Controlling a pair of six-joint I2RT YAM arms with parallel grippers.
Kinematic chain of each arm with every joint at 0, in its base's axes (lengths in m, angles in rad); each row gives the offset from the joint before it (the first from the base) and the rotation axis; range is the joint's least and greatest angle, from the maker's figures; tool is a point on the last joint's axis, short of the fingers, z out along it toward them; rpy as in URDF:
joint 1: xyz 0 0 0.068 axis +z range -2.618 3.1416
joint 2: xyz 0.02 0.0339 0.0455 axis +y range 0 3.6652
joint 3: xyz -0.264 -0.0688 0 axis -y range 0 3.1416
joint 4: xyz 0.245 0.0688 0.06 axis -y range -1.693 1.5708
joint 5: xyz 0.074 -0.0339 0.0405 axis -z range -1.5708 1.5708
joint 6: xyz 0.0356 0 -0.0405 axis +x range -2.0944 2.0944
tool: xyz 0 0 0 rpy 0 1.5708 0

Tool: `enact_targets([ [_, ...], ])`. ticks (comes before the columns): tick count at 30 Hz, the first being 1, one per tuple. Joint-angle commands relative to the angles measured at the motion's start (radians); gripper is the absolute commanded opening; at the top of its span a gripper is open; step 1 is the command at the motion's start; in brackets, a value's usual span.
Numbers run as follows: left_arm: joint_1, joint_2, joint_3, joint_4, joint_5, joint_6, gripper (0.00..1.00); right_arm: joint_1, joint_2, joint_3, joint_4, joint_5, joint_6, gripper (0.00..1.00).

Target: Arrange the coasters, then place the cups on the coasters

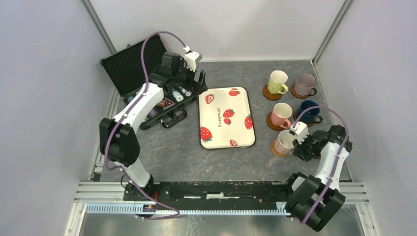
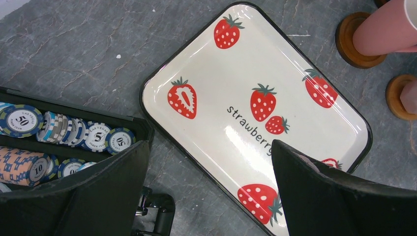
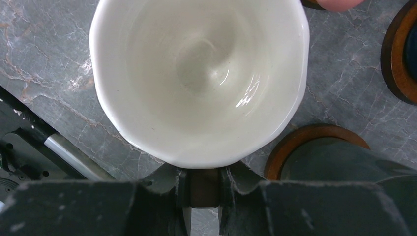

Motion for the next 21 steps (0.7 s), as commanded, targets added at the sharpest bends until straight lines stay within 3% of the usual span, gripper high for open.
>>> enact_targets([
  [1,-0.002,0.001,0.032,0.014,0.004,0.02,1.0,-0.002,-0.022,-0.045,0.056,0.039,0.041,0.05],
  [5,-0.001,0.003,0.032,0.014,0.001,0.018,1.0,-0.001,-0.018,-0.048,0.043,0.035,0.023,0.13],
  [7,-0.001,0.001,0.032,0.013,0.0,0.016,1.0,-0.002,-0.012,-0.04,0.028,0.035,0.014,0.24],
  [9,-0.002,0.0,0.029,0.012,-0.001,0.016,1.0,-0.002,-0.006,-0.026,-0.013,0.033,-0.021,0.44],
  [13,-0.001,0.0,0.025,0.014,-0.004,0.012,1.0,-0.002,-0.002,-0.002,-0.114,0.024,-0.121,0.61],
  [21,-0.002,0.001,0.011,0.037,0.001,-0.004,1.0,-0.001,-0.01,0.018,-0.174,0.073,-0.172,0.77],
])
